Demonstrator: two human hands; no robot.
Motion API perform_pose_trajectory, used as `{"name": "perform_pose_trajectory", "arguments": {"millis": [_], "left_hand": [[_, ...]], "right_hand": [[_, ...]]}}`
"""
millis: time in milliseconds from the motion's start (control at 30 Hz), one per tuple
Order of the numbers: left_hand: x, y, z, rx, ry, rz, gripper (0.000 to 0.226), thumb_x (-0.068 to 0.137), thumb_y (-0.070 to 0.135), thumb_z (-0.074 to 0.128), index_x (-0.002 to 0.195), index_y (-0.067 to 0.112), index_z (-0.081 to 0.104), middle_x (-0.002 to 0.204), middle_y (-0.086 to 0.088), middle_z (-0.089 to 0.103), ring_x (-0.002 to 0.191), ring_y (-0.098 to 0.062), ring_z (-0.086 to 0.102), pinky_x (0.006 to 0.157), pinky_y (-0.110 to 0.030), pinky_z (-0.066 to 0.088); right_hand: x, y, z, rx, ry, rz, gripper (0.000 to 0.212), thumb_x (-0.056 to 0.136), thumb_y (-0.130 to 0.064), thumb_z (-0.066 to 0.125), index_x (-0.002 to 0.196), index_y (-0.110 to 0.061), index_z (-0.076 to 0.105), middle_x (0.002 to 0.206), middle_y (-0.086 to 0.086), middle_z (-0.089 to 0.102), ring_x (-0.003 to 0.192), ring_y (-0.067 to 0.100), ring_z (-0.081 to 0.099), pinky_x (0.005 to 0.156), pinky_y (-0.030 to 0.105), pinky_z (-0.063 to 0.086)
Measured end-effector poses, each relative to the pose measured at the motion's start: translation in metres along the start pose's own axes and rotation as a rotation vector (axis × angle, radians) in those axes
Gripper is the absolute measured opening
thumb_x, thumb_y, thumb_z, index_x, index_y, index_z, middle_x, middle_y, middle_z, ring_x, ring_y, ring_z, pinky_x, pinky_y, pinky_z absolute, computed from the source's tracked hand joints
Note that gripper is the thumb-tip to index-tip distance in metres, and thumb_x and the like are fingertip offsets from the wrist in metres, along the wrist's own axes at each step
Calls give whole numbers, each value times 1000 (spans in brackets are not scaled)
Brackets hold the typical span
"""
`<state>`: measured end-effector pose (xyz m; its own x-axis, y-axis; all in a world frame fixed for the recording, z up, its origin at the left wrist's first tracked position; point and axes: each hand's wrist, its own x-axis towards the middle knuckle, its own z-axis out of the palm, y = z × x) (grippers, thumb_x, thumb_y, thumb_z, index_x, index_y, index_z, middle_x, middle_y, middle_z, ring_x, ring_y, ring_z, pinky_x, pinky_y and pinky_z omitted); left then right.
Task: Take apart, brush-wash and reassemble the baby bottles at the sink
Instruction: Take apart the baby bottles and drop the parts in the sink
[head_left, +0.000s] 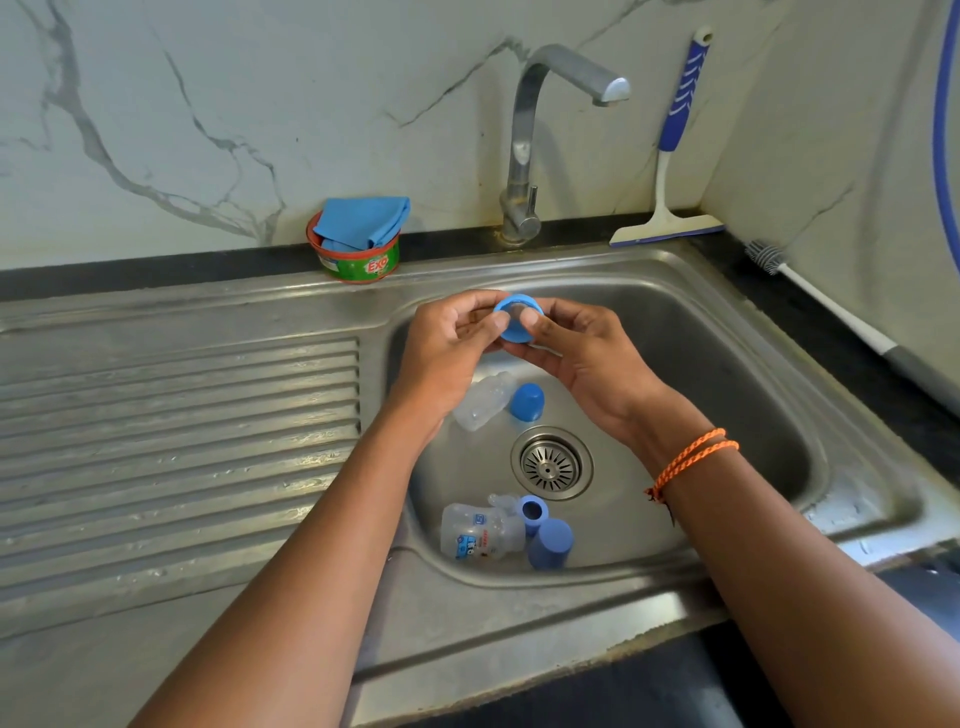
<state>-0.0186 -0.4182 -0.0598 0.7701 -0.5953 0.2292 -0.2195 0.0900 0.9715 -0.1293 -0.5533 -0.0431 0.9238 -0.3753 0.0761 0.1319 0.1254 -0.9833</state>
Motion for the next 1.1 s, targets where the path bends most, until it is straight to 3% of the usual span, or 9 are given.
{"name": "perform_pose_trajectory", "arguments": {"millis": [200,300,533,633,767,933,1100], "left_hand": [[-2,-2,16,154,93,61,24,102,16,58,118,13,76,107,1,78,103,-15,73,95,-44,60],[-3,0,21,171,109,71,19,104,13,56,114,15,72,106,2,75,101,-12,70,93,-38,59],[-2,-6,13,131,99,34,20,102,17,59,113,17,76,104,1,76,102,-18,72,92,-47,61],[-1,-9,11,110,91,-11,21,103,17,61,116,14,77,103,-2,78,100,-18,74,93,-47,61],[-2,-10,11,123,96,-68,20,103,16,63,116,13,78,101,-4,79,97,-17,76,93,-45,62],[-3,-5,12,68,79,-114,20,102,13,64,117,7,76,101,-6,79,96,-19,77,94,-44,62],[-5,-1,10,15,53,-143,19,102,10,63,116,5,75,102,-9,80,97,-20,77,96,-41,61]], "right_hand": [[2,3,3,1,22,24,31,107,-12,60,126,11,67,122,27,73,116,34,73,103,35,58],[2,3,3,14,28,12,31,107,-11,59,128,11,66,124,28,72,117,35,72,102,35,58],[1,4,4,-18,9,42,30,106,-12,62,126,10,68,122,27,73,117,35,72,107,42,56],[1,5,2,-33,7,81,32,106,-15,64,124,11,68,123,28,71,117,34,72,103,43,59],[3,9,1,-145,43,103,31,106,-17,63,118,10,70,109,30,66,105,30,74,98,41,62],[3,6,0,-158,14,68,31,108,-16,58,122,8,72,119,24,75,115,32,73,102,32,58],[2,6,-3,-107,-20,70,33,108,-14,56,123,12,69,121,27,73,118,35,71,105,34,57]]}}
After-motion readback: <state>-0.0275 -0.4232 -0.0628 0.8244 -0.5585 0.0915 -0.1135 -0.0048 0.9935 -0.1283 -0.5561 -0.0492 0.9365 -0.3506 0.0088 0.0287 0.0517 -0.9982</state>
